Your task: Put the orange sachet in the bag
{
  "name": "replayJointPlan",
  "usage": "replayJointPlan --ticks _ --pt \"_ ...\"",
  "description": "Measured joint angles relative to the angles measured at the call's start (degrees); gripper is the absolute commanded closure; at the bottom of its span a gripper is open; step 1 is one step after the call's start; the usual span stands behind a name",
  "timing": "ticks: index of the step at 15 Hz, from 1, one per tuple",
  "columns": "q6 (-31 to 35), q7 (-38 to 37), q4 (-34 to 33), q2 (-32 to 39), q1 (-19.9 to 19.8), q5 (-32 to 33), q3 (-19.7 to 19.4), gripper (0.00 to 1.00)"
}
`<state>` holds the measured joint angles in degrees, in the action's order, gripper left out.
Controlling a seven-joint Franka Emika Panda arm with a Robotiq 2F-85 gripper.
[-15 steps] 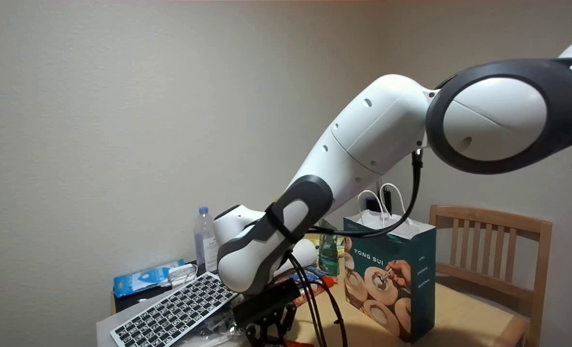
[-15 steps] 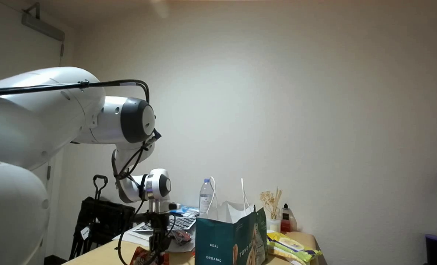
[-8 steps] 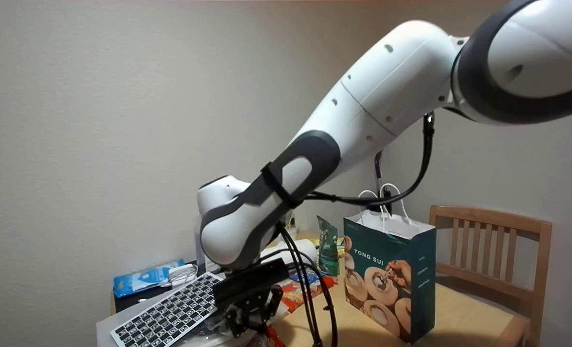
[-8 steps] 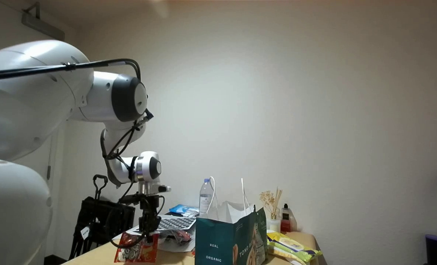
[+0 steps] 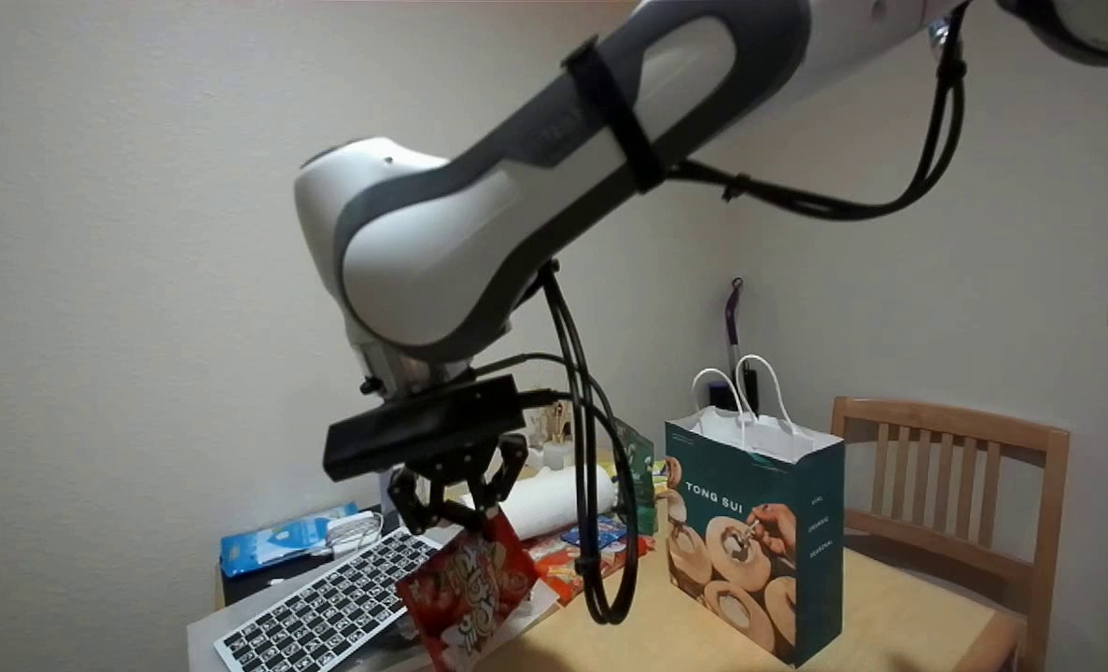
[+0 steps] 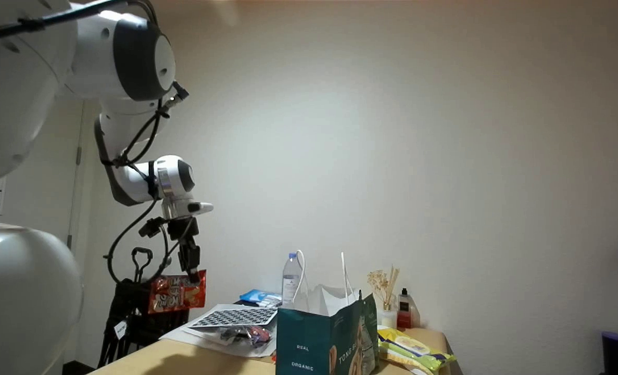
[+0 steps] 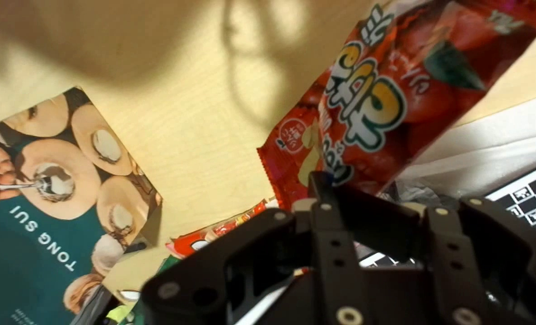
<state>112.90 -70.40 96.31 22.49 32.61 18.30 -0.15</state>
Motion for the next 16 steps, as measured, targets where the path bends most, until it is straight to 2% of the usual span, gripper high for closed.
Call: replayJointPlan --ticks 2,7,11,14,16 --pt "-0.7 -1.0 1.7 -2.9 0.1 0.0 0.5 0.97" --pt "-0.7 -1.5 2.5 -3.0 -1.0 0.9 1.6 0.99" --pt "-2.4 -10.8 0.9 -6.1 -1.1 10.8 2.4 0.99" --pt "-7.7 -18.0 0.8 -11.8 -1.4 16.6 3.7 0.99" --pt "-10.7 -22.7 1.8 -16.0 -2.8 18.3 5.1 0.97"
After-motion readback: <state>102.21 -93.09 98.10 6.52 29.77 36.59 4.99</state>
